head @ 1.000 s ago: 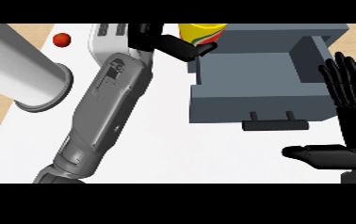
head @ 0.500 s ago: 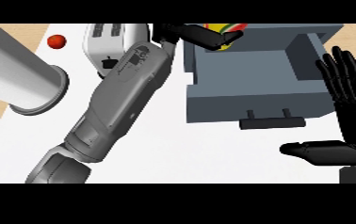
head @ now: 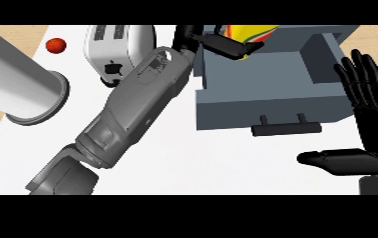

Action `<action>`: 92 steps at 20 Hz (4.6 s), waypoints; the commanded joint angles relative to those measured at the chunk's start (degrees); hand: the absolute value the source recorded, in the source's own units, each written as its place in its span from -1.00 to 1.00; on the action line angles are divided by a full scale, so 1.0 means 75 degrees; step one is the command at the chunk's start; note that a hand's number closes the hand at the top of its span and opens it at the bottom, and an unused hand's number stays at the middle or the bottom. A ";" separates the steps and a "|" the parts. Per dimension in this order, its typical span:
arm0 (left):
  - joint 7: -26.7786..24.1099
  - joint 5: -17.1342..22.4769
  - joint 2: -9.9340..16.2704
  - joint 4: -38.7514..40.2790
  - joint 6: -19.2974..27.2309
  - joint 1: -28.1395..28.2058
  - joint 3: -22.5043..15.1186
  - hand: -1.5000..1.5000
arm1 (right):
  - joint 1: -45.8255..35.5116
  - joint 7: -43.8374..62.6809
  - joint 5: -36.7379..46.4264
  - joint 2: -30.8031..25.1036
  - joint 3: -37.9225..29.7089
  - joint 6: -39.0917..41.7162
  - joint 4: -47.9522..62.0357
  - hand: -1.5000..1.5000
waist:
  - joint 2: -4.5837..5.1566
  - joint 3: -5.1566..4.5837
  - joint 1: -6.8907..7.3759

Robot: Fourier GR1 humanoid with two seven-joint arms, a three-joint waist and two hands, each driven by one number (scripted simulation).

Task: Pick up the cup, place it into the drawer and close the drawer

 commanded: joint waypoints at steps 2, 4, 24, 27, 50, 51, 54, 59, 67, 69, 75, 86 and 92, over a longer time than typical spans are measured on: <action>0.0349 0.0190 -0.0001 0.0573 0.0400 -0.0291 -0.0832 1.00 | 0.0163 -0.0311 0.0056 0.0153 0.0158 0.0059 0.0045 -1.00 | 0.0024 0.0005 -0.0123; 0.0474 0.0199 -0.0001 0.0656 0.0470 -0.0219 -0.1296 1.00 | -0.0307 -0.0141 0.0020 -0.0098 0.0018 0.0119 0.0409 -1.00 | 0.0059 0.0007 -0.0173; -0.0045 0.1181 -0.0001 -0.0507 0.1606 0.0092 -0.2468 -1.00 | -0.0222 0.0387 -0.1936 -0.0314 -0.0230 0.1203 0.0022 1.00 | -0.0021 -0.0001 -0.0050; -0.0132 0.1324 -0.0001 -0.0333 0.1399 -0.0326 -0.2031 -1.00 | 0.0439 0.0450 -0.1315 -0.0069 0.0340 0.1076 -0.0924 1.00 | -0.0051 -0.0006 0.0046; 0.1147 0.1336 0.2662 -0.4000 0.0503 0.2372 -0.0690 -1.00 | -0.0658 0.0475 0.3566 -0.0512 0.1858 0.0272 0.0338 1.00 | -0.0097 -0.0011 0.0693; 0.1081 0.1173 0.2881 -0.4549 0.0679 0.2941 -0.0828 -1.00 | 0.0111 0.0015 0.3644 -0.0811 0.1852 0.0495 0.0022 1.00 | -0.0134 -0.0008 0.0656; 0.1054 0.1307 0.3070 -0.4714 0.0247 0.3306 -0.0759 -1.00 | -0.0386 -0.0305 0.4985 -0.0794 0.2584 -0.0013 0.1073 1.00 | -0.0102 -0.0009 0.0777; 0.0962 0.1469 0.3299 -0.5378 0.0116 0.4050 -0.0480 -1.00 | -0.1330 -0.0617 0.6383 -0.0909 0.3006 -0.0646 0.2927 1.00 | -0.0059 -0.0005 0.0828; 0.0798 0.1425 0.4063 -0.6201 -0.0455 0.5285 0.0076 -1.00 | -0.2817 -0.1471 0.7513 -0.0196 0.3022 -0.2255 0.6454 1.00 | -0.0034 0.0001 0.0754; 0.0971 0.1519 0.4224 -0.6163 -0.0629 0.5292 0.0356 -1.00 | -0.3350 -0.1774 0.7528 -0.0089 0.2796 -0.2530 0.7477 1.00 | -0.0026 0.0002 0.0712; 0.0879 0.1597 0.4344 -0.6670 -0.1065 0.6053 0.0535 -1.00 | -0.4948 -0.2639 0.7198 -0.0341 0.1919 -0.2642 0.9888 1.00 | 0.0011 0.0005 0.0820; 0.0644 0.1596 0.4283 -0.6419 -0.1665 0.6153 0.0701 -1.00 | -0.6505 -0.3091 0.6875 -0.0969 0.1079 -0.2350 1.2064 1.00 | 0.0225 0.0017 0.1082; 0.0633 0.1627 0.4244 -0.6648 -0.1895 0.6462 0.0577 -1.00 | -0.6595 -0.3310 0.6704 -0.1273 0.0876 -0.2070 1.2247 1.00 | 0.0252 0.0020 0.1266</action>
